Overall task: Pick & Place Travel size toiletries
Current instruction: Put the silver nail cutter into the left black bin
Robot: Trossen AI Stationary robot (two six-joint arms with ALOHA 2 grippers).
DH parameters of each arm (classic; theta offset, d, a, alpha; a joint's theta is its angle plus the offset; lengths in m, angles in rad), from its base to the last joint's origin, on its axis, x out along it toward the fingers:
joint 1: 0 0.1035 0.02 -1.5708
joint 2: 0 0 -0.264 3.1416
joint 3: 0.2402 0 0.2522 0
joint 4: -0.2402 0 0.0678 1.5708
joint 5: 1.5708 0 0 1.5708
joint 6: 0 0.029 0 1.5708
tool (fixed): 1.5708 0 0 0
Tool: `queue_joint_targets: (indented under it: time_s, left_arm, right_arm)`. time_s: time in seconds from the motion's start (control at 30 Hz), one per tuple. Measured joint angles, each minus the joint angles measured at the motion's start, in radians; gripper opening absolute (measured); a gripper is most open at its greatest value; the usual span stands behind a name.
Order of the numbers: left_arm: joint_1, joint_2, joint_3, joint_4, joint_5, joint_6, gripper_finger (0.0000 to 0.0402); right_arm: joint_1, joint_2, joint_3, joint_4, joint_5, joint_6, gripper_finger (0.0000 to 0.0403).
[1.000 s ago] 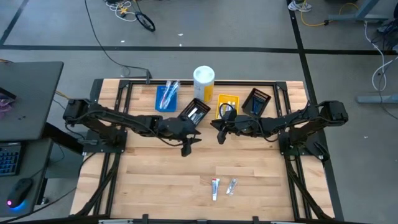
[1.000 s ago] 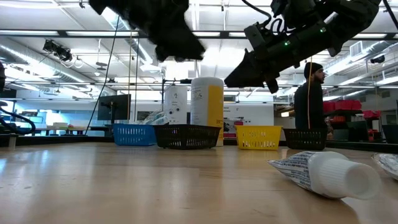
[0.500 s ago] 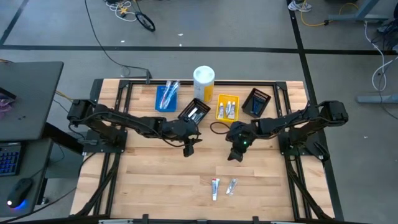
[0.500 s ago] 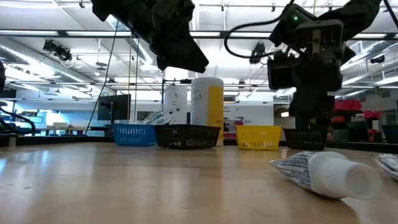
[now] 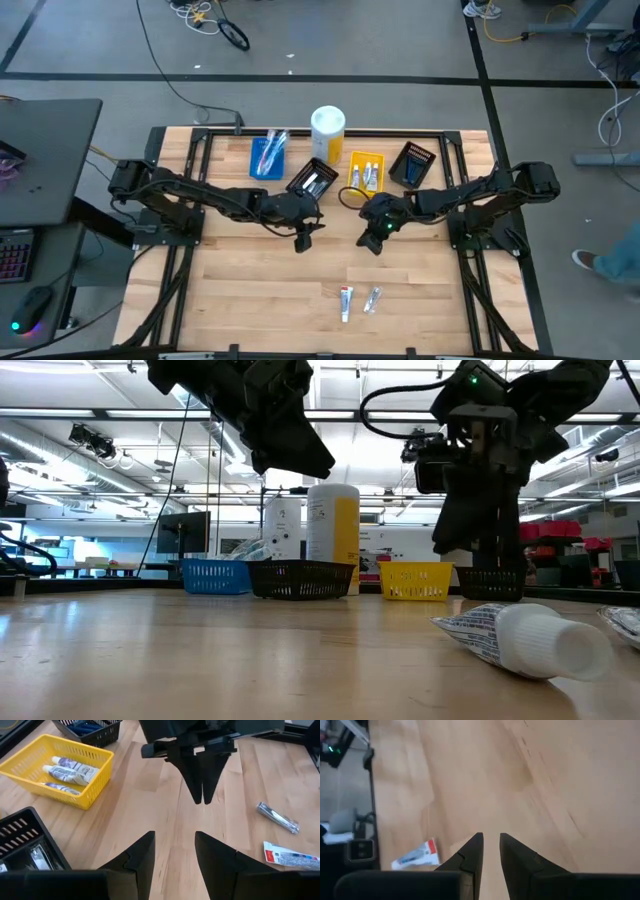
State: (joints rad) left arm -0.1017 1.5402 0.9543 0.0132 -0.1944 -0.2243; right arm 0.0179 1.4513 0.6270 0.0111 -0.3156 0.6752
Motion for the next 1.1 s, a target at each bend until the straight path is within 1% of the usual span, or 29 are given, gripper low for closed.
queue_joint_targets:
  time_s: [0.1, 0.2, 0.3, 0.37, 0.43, 0.63, 0.87, 0.97, 1.03, 1.1]
  left_arm:
    - [0.000, 0.000, 0.000, 0.000, 0.000, 0.000, 0.0146]
    - [0.000, 0.000, 0.000, 0.000, 0.000, 0.000, 0.0146]
    - [0.000, 0.000, 0.000, 0.000, 0.001, -0.001, 0.0146]
    - [0.000, 0.000, 0.000, 0.000, 0.003, -0.004, 0.0146]
    - [0.000, 0.000, 0.000, 0.000, 0.004, -0.005, 0.0146]
    - [0.000, 0.000, 0.000, 0.002, 0.004, -0.008, 0.0146]
    - [0.000, 0.000, 0.000, 0.001, 0.004, -0.078, 0.0146]
    - [0.000, 0.000, 0.000, 0.001, 0.004, -0.106, 0.0146]
    - [0.000, 0.000, 0.000, 0.001, 0.004, -0.115, 0.0146]
    - [0.000, 0.000, 0.000, 0.001, 0.004, -0.119, 0.0146]
  right_arm:
    - [0.000, 0.000, 0.000, 0.027, -0.001, -0.099, 0.0072]
    - [0.000, -0.002, 0.000, 0.105, -0.047, -0.236, 0.0072]
    - [0.009, -0.007, 0.000, 0.195, -0.133, -0.369, 0.0072]
    - [0.019, -0.009, 0.000, 0.208, -0.210, -0.439, 0.0072]
    - [0.035, -0.010, 0.000, 0.207, -0.234, -0.473, 0.0072]
    - [0.080, -0.010, 0.000, 0.202, -0.237, -0.530, 0.0072]
    - [0.129, -0.010, 0.000, 0.318, -0.244, -0.652, 0.0072]
    - [0.167, -0.010, 0.000, 0.282, -0.266, -0.676, 0.0072]
    - [0.209, -0.010, 0.000, 0.214, -0.248, -0.740, 0.0072]
    - [0.264, -0.010, 0.000, 0.153, -0.203, -0.816, 0.0072]
